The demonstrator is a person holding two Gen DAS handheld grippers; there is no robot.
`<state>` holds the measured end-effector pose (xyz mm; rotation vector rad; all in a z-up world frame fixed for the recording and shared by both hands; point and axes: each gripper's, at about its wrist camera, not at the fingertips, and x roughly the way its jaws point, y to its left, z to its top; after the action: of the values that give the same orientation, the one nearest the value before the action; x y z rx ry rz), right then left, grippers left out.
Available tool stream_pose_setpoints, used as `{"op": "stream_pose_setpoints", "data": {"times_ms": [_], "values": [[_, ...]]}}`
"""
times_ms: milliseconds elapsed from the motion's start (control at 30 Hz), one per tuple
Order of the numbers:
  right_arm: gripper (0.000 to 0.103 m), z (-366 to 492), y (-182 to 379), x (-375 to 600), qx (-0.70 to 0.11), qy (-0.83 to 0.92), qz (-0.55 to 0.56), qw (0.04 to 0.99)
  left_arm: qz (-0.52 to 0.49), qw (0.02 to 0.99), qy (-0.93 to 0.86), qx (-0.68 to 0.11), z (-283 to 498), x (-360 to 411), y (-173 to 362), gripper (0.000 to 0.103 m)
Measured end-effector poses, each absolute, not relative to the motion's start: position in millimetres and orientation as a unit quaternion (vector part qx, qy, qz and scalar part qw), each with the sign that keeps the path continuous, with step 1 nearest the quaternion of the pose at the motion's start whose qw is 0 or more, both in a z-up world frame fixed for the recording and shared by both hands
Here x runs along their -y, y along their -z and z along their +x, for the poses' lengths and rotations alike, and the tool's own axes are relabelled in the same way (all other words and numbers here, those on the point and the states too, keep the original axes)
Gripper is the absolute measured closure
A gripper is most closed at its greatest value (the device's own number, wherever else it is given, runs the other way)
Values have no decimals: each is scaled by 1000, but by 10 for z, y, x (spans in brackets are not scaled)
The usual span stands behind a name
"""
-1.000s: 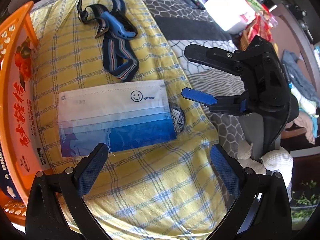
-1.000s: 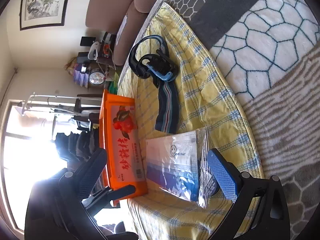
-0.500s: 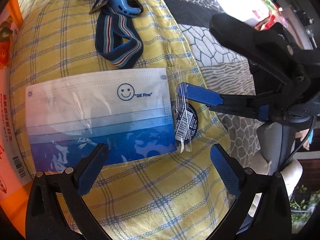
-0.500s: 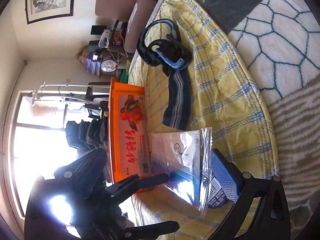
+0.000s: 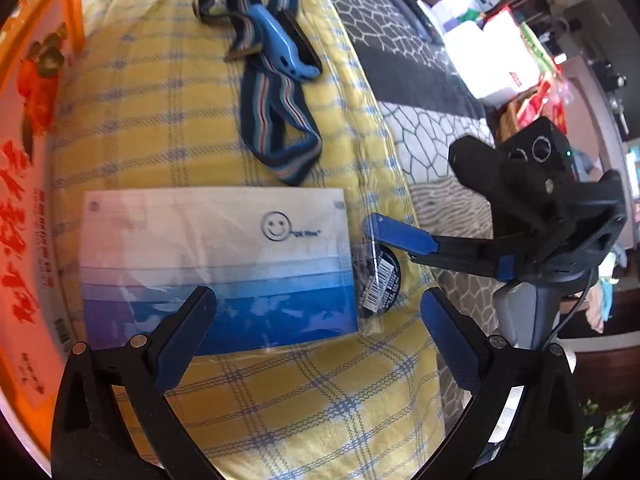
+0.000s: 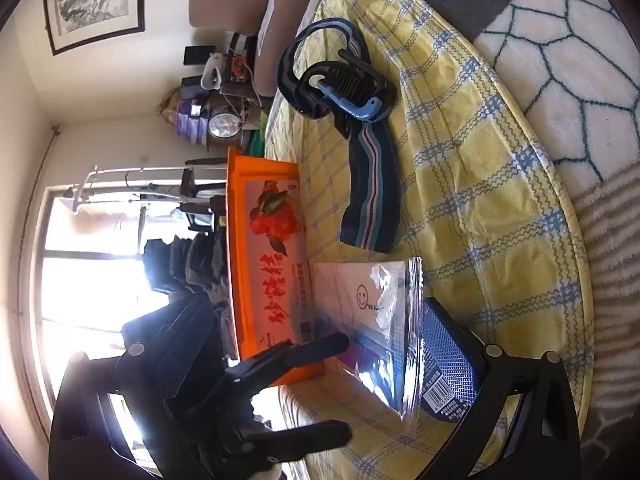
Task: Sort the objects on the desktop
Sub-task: 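Lower the left tool over the 'OK Fine' mask pack and position its fingers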
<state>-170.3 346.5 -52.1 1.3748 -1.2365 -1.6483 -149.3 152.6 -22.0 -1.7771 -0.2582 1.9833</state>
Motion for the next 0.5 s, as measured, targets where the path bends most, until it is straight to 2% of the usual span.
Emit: {"op": "stream_pose_setpoints", "data": {"times_ms": [333,500], "values": [[0,-1695,405,-3504,451,650,523,317,-654,222,-718,81,-1485,-1563,251,1],[0,-1714,431,-3504,435,659,536,300,-651,185,-733,68,-1457,-1504,253,1]]}}
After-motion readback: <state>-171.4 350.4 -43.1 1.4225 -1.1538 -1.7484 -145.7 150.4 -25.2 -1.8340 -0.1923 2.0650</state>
